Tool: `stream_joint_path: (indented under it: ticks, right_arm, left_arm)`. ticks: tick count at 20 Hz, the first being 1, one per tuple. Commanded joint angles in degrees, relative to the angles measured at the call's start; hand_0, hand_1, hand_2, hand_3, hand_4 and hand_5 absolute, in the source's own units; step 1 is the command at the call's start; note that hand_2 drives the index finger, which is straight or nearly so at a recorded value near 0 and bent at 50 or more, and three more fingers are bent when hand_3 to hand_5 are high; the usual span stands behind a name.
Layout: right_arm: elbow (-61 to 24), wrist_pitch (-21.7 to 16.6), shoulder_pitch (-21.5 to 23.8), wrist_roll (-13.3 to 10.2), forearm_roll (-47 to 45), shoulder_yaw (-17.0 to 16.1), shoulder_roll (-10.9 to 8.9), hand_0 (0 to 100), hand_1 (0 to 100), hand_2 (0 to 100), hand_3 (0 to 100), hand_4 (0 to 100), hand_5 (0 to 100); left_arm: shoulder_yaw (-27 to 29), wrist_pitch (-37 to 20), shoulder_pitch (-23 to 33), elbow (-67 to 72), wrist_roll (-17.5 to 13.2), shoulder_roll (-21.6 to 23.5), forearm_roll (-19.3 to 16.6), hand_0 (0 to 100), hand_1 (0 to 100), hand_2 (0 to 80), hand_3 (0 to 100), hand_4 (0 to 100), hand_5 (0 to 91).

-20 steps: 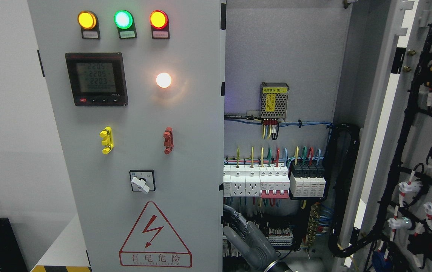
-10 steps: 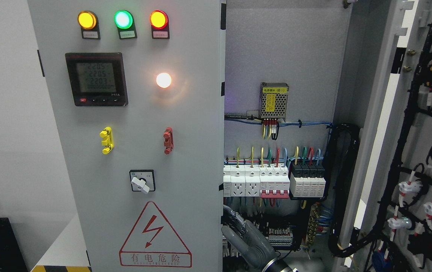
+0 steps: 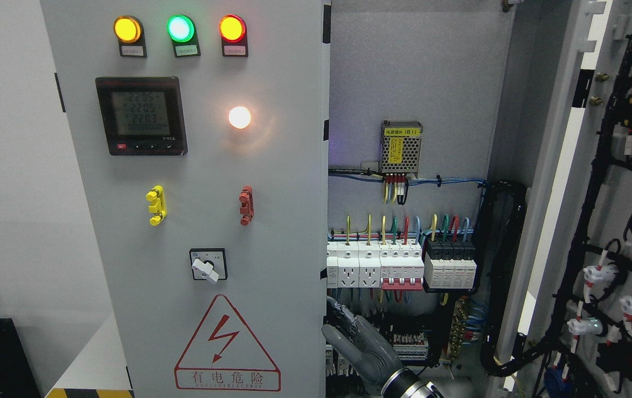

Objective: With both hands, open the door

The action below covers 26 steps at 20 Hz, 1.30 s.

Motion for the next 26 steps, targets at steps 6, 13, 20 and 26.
stream_joint_path:
  ticks: [6,13,20,26]
  right_arm:
    - [1.9,0.0,-0.6,2.5,-2.9,0.1,-0.06,12,39,0,0,0,0]
    - [2.1,0.1,-0.7,4.9,-3.7,0.1,-0.06,12,39,0,0,0,0]
    - [2.1,0.1,-1.2,5.0,-3.7,0.0,-0.06,12,39,0,0,0,0]
    - [2.1,0.2,-1.2,5.0,-3.7,0.0,0.03,12,39,0,0,0,0]
  left_arm:
    - [0.0,0.1,0.0,0.0,0.0,0.0,0.0,12,39,0.0,0,0,0.0]
    - [0.0,0.1,0.0,0.0,0.0,0.0,0.0,12,39,0.0,0,0,0.0]
    - [0.0,0.2,0.0,0.0,0.0,0.0,0.0,12,39,0.0,0,0,0.0]
    - [0.0,0.1,0.0,0.0,0.0,0.0,0.0,12,39,0.0,0,0,0.0]
